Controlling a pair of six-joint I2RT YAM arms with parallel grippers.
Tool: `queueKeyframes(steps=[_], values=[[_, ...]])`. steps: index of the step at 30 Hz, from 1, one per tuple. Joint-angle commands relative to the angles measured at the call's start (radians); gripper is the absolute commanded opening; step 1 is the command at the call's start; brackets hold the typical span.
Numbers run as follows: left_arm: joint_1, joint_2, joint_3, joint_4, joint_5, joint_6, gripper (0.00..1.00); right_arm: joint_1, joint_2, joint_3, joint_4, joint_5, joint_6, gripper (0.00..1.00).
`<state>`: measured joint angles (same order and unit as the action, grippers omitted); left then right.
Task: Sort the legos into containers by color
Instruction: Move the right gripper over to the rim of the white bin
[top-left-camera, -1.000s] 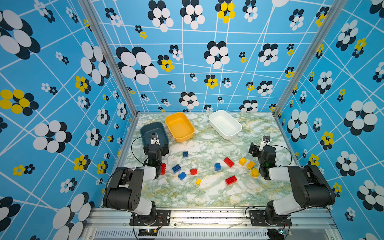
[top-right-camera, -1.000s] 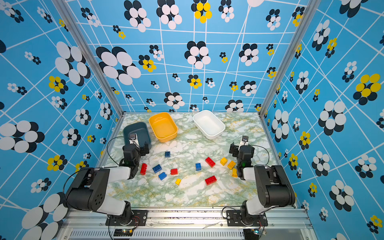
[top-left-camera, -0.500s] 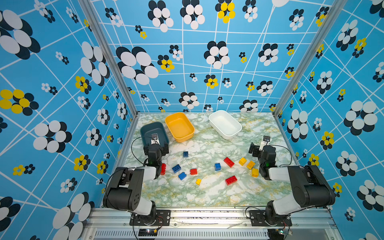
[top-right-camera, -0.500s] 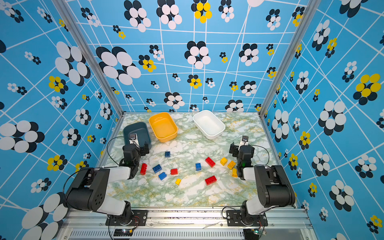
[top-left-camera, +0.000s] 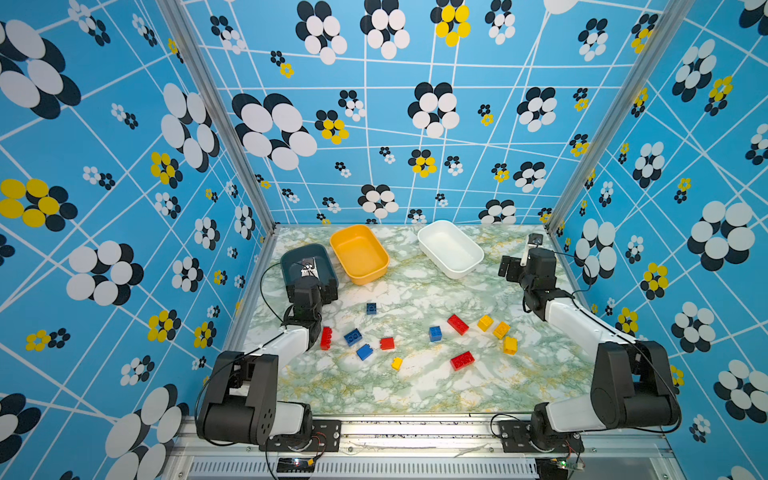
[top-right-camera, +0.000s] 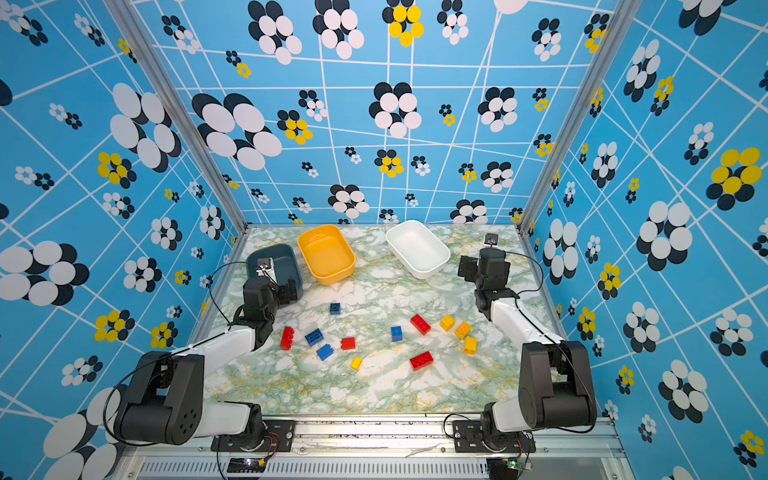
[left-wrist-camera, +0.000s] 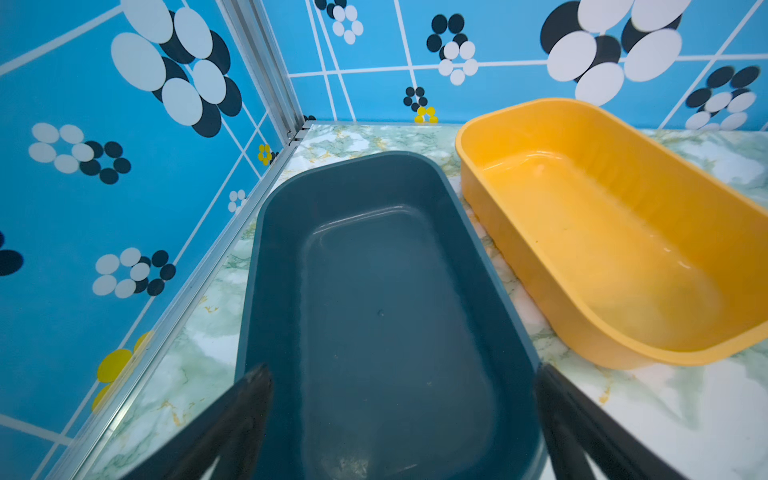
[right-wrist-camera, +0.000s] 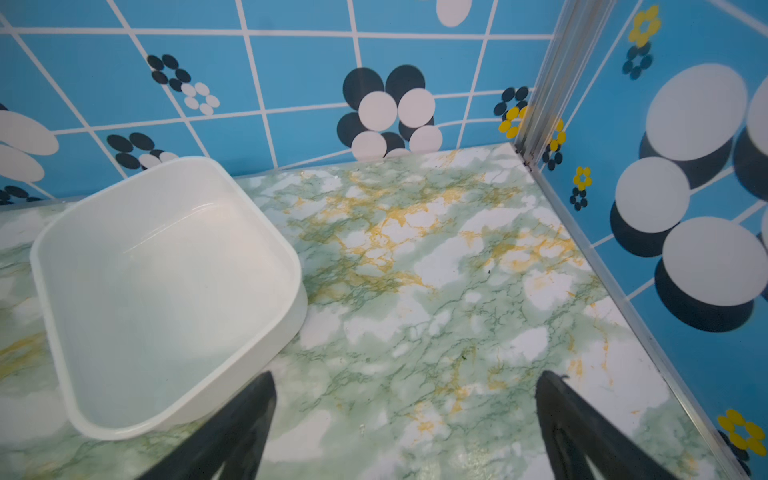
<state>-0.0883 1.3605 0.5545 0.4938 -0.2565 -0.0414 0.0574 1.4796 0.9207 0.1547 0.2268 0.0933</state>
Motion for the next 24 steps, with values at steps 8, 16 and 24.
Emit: queueKeyframes(steps=[8, 16, 24], values=[[-0.047, -0.084, 0.145, -0.274, 0.09, -0.082, 0.99, 0.031, 0.408, 0.596, -0.6, -0.147, 0.062, 0.99], [-0.073, -0.078, 0.188, -0.331, 0.139, -0.112, 0.99, 0.05, 0.687, 0.997, -0.829, -0.142, 0.051, 0.88], [-0.099, -0.076, 0.196, -0.341, 0.155, -0.122, 0.99, 0.087, 0.882, 1.235, -0.962, -0.13, 0.037, 0.74]])
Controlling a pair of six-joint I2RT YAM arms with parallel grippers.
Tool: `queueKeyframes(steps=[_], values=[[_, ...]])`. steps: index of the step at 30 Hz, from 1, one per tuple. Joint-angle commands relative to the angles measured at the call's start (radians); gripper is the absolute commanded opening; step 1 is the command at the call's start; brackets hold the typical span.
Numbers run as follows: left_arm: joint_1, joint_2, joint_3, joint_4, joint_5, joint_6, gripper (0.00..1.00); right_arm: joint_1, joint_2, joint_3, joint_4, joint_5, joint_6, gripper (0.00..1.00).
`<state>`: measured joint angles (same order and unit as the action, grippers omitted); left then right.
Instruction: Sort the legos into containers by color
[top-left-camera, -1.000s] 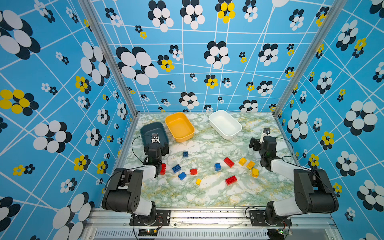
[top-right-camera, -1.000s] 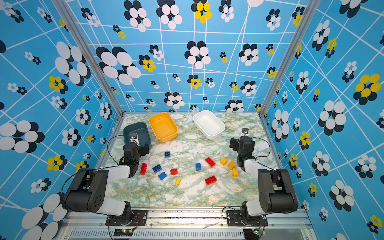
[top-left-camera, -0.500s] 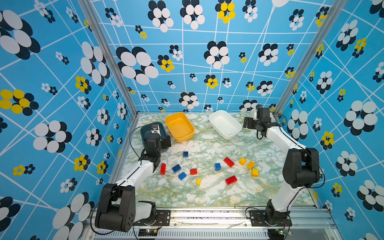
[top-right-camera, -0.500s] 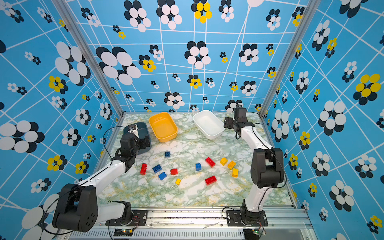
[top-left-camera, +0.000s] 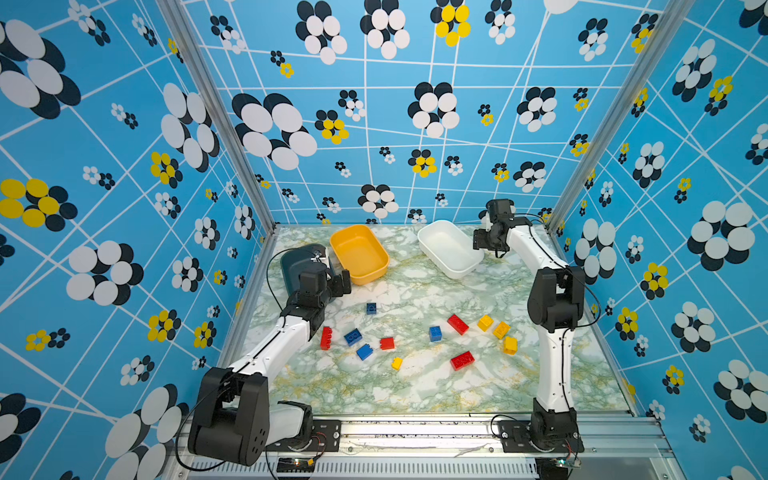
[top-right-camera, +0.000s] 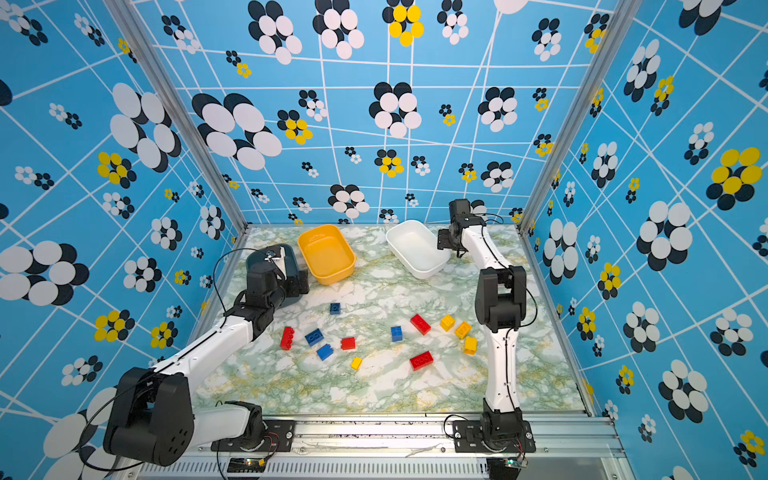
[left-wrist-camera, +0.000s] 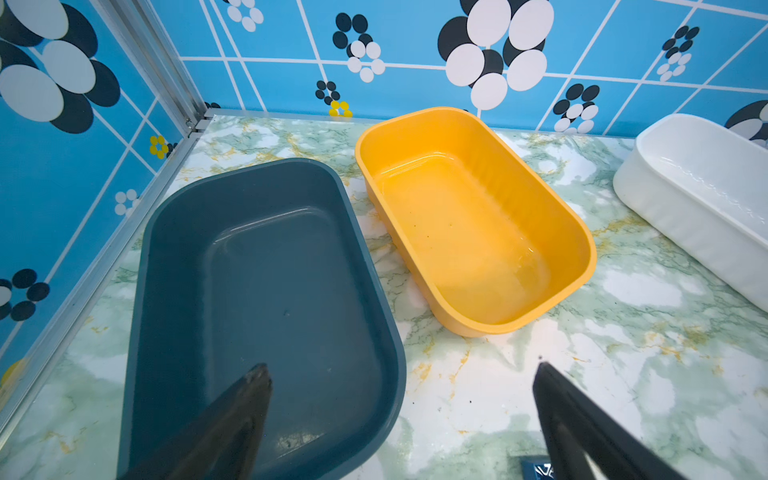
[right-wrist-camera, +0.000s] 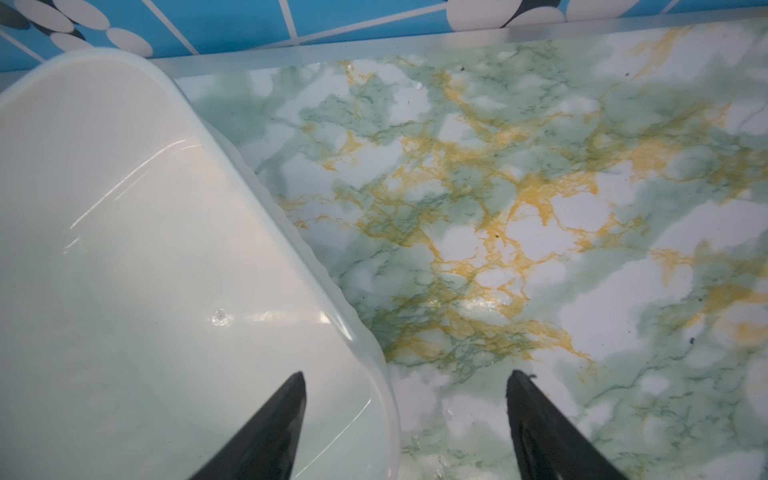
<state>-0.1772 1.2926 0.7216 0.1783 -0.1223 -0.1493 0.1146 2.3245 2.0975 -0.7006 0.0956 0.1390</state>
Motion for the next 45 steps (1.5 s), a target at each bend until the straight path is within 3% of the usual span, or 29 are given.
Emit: queueKeyframes(steps=[1, 9, 18, 25, 45], values=[[-0.01, -0.008, 0.028, -0.028, 0.022, -0.015, 0.99, 0.034, 0.055, 0.084, -0.121, -0.001, -0.014, 0.72], [-0.023, 0.002, 0.038, -0.032, 0.022, -0.016, 0.99, 0.049, 0.161, 0.22, -0.201, 0.027, -0.023, 0.59], [-0.042, 0.017, 0.053, -0.034, 0.012, -0.021, 0.99, 0.051, 0.177, 0.237, -0.237, 0.077, -0.025, 0.25], [-0.061, 0.03, 0.068, -0.039, 0.0, -0.021, 0.99, 0.051, 0.077, 0.077, -0.183, 0.115, 0.021, 0.02], [-0.112, 0.045, 0.114, -0.089, -0.02, -0.016, 0.99, 0.051, -0.306, -0.603, -0.067, 0.169, 0.164, 0.0]])
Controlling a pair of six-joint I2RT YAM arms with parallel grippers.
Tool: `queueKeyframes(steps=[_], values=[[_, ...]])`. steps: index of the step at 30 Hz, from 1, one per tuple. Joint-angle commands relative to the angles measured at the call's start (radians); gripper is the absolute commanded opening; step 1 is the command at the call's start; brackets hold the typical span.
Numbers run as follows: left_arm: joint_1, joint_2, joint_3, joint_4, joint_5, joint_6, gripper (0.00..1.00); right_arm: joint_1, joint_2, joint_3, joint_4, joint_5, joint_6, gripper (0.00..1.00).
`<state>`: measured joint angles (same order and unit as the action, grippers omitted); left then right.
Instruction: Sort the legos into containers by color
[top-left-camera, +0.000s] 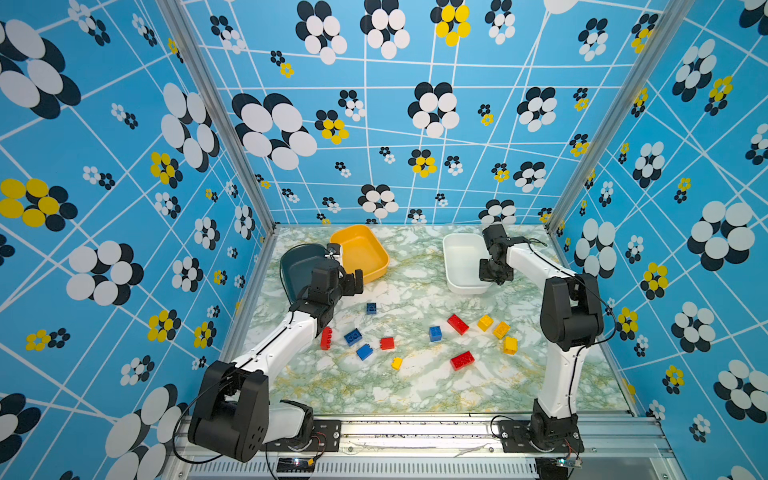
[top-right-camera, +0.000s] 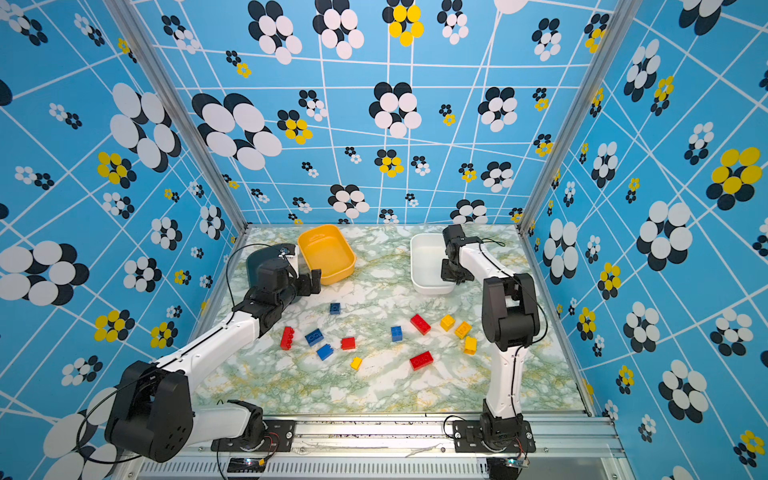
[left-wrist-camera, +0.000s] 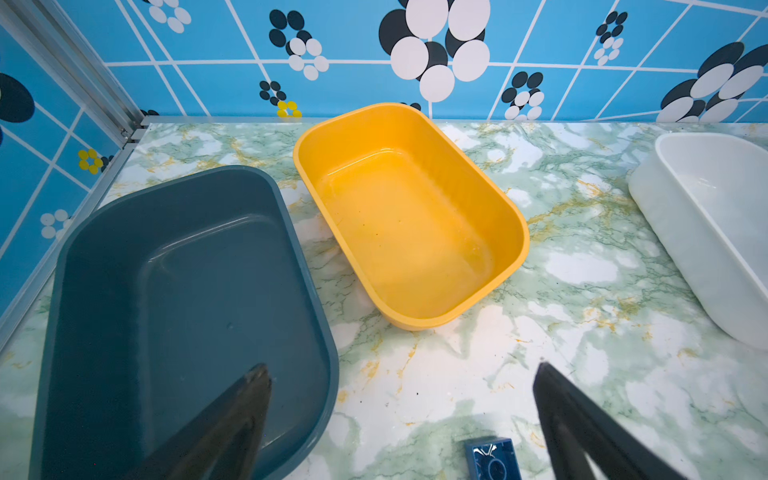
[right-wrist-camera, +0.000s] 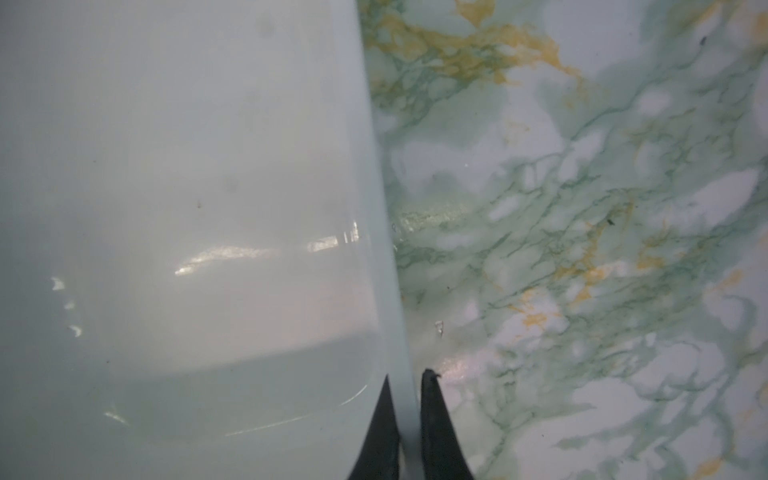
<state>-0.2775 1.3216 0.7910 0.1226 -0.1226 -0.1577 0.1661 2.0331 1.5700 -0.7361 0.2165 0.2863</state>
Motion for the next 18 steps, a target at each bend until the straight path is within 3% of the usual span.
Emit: queueKeyframes(steps=[1, 4, 9, 12, 18], values=[[-0.016, 0.02, 0.056, -0.045, -0.023, -0.008, 0.99, 0.0, -0.027, -0.098, -0.026, 0.049, 0.018, 0.0], [-0.026, 0.035, 0.086, -0.082, -0.038, -0.022, 0.99, 0.0, -0.049, -0.135, -0.017, 0.045, 0.023, 0.02], [-0.029, 0.051, 0.13, -0.14, -0.081, -0.059, 0.99, 0.0, -0.091, -0.143, -0.017, 0.042, 0.032, 0.36], [-0.025, 0.059, 0.168, -0.203, -0.136, -0.082, 0.99, 0.0, -0.127, -0.133, -0.025, 0.042, 0.033, 0.48], [0.015, 0.092, 0.266, -0.347, -0.161, -0.161, 1.0, 0.0, -0.201, -0.109, -0.063, 0.019, 0.022, 0.59]])
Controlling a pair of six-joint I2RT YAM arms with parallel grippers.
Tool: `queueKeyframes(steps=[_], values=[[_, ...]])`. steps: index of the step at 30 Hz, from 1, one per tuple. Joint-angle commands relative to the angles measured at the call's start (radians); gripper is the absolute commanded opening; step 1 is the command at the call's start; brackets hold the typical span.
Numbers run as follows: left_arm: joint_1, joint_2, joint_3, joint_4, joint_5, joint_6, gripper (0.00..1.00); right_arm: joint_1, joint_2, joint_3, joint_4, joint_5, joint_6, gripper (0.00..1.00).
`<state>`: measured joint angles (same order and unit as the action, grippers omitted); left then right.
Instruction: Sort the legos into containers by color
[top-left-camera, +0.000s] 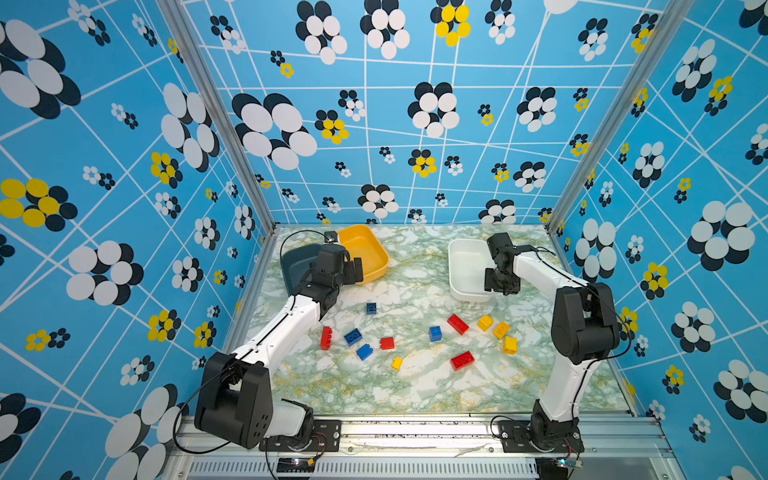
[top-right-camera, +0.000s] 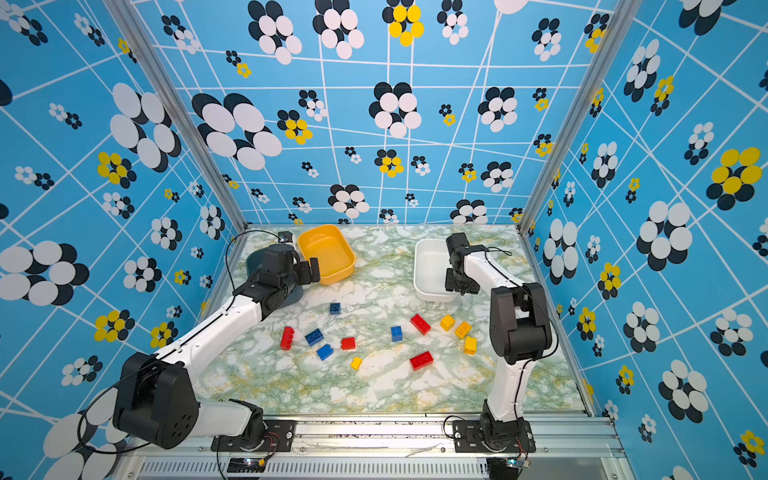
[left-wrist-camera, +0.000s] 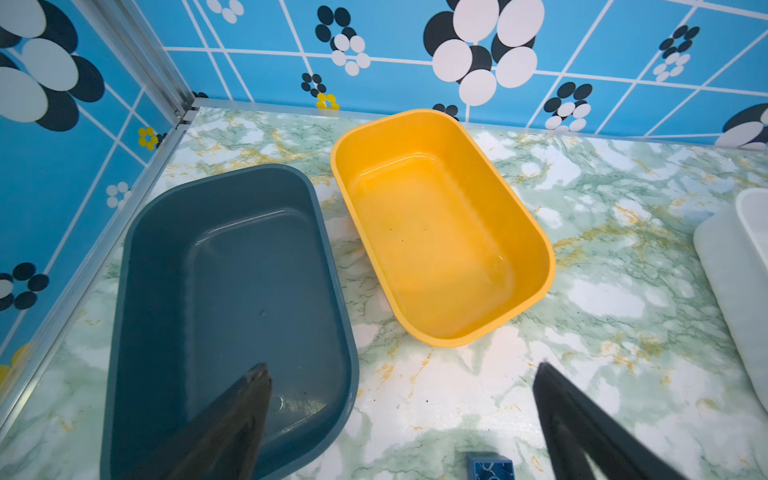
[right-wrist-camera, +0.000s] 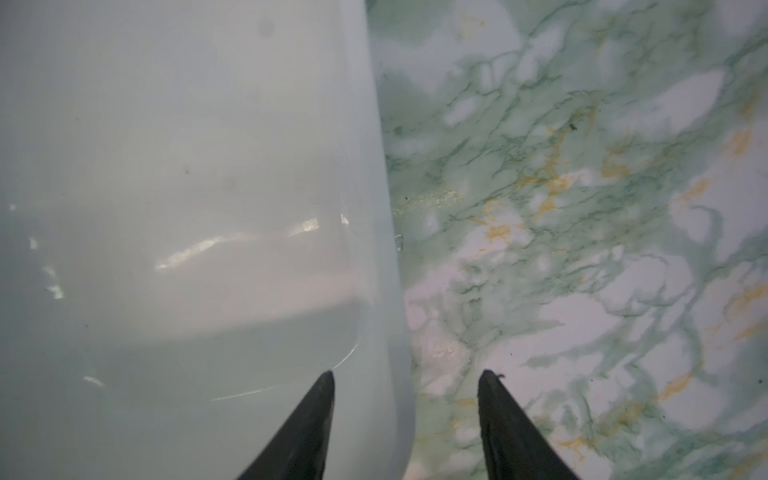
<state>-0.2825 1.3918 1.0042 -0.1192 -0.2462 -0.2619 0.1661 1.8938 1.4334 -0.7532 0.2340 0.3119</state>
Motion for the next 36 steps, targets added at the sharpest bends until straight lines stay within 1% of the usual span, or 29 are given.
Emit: queueKeyframes(steps=[1, 4, 7, 10, 15, 18, 19, 26, 31, 36], values=[[0.021, 0.029, 0.067, -0.12, -0.035, -0.063, 0.99, 0.0, -0.075, 0.03, -0.05, -0.007, -0.004, 0.6], [0.024, 0.078, 0.13, -0.174, -0.018, -0.078, 0.97, 0.001, -0.111, 0.03, -0.06, -0.037, -0.002, 0.62], [0.027, 0.159, 0.221, -0.255, -0.007, -0.101, 0.92, 0.008, -0.14, 0.029, -0.07, -0.057, 0.002, 0.63], [0.031, 0.271, 0.346, -0.363, -0.005, -0.129, 0.86, 0.018, -0.167, 0.027, -0.081, -0.07, 0.002, 0.64], [0.04, 0.514, 0.601, -0.57, -0.002, -0.182, 0.74, 0.023, -0.212, -0.003, -0.091, -0.093, 0.004, 0.65], [0.048, 0.603, 0.695, -0.623, 0.0, -0.212, 0.68, 0.023, -0.232, -0.013, -0.099, -0.093, -0.001, 0.66], [0.05, 0.622, 0.714, -0.629, -0.002, -0.222, 0.67, 0.023, -0.237, -0.016, -0.101, -0.09, -0.002, 0.68], [0.074, 0.739, 0.836, -0.675, 0.042, -0.254, 0.63, 0.024, -0.26, -0.03, -0.106, -0.091, -0.011, 0.69], [0.085, 0.775, 0.855, -0.672, 0.067, -0.261, 0.6, 0.023, -0.26, -0.025, -0.1, -0.096, -0.012, 0.69], [0.088, 0.811, 0.881, -0.679, 0.082, -0.251, 0.52, 0.024, -0.254, -0.021, -0.098, -0.099, -0.013, 0.69]])
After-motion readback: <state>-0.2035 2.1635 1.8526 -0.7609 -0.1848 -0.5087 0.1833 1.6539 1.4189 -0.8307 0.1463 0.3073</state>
